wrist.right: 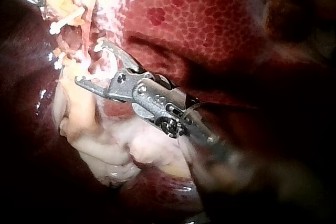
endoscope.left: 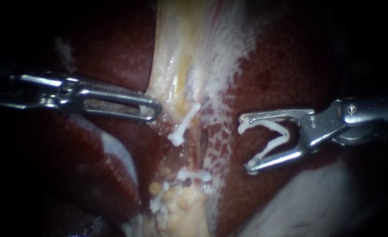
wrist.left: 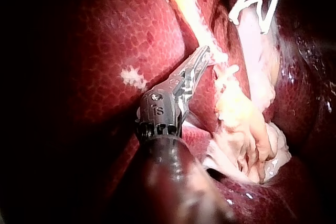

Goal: Clipping second clip right tube

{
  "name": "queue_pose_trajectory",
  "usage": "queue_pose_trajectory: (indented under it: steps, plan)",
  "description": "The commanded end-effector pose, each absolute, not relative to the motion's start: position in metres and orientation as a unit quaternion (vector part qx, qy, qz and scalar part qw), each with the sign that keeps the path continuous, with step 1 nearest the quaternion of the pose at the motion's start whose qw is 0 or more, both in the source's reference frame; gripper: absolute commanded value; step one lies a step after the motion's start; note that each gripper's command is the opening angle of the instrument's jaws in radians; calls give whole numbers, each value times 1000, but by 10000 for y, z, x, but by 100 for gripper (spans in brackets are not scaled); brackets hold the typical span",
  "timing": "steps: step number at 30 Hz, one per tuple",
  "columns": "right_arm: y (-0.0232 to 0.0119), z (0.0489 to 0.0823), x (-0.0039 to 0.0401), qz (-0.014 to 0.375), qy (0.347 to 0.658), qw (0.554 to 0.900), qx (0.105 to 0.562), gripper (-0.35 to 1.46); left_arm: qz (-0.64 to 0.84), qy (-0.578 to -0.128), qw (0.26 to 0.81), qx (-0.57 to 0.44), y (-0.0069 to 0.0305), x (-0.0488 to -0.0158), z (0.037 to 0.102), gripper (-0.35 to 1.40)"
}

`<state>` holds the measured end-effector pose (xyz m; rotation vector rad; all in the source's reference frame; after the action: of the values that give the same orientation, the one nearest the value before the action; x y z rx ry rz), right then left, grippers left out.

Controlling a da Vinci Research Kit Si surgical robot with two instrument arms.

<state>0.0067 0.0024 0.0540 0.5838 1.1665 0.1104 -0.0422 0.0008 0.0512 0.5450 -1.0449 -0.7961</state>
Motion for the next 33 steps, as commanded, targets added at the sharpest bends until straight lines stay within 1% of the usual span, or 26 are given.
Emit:
queue_pose_trajectory:
  steps: [1,7,15,22,26,28,33]
  plan:
    - [24,540,67,51,543,793,272,58,-365,-480,758,251,8,-422,512,-35]
    - [19,542,69,52,542,793,272,58,-365,-480,757,252,8,-422,508,-35]
    - [-11,563,91,91,529,790,296,59,-366,-478,755,261,18,-411,472,-35]
    - [-38,587,117,123,515,785,320,58,-372,-496,743,252,30,-391,426,-35]
    - [-41,592,127,133,511,782,332,57,-368,-504,742,245,32,-387,402,-35]
    - [-41,592,130,131,510,781,336,56,-369,-506,740,245,30,-387,393,-35]
    - [-38,594,140,138,507,779,343,54,-367,-508,740,243,26,-388,383,-35]
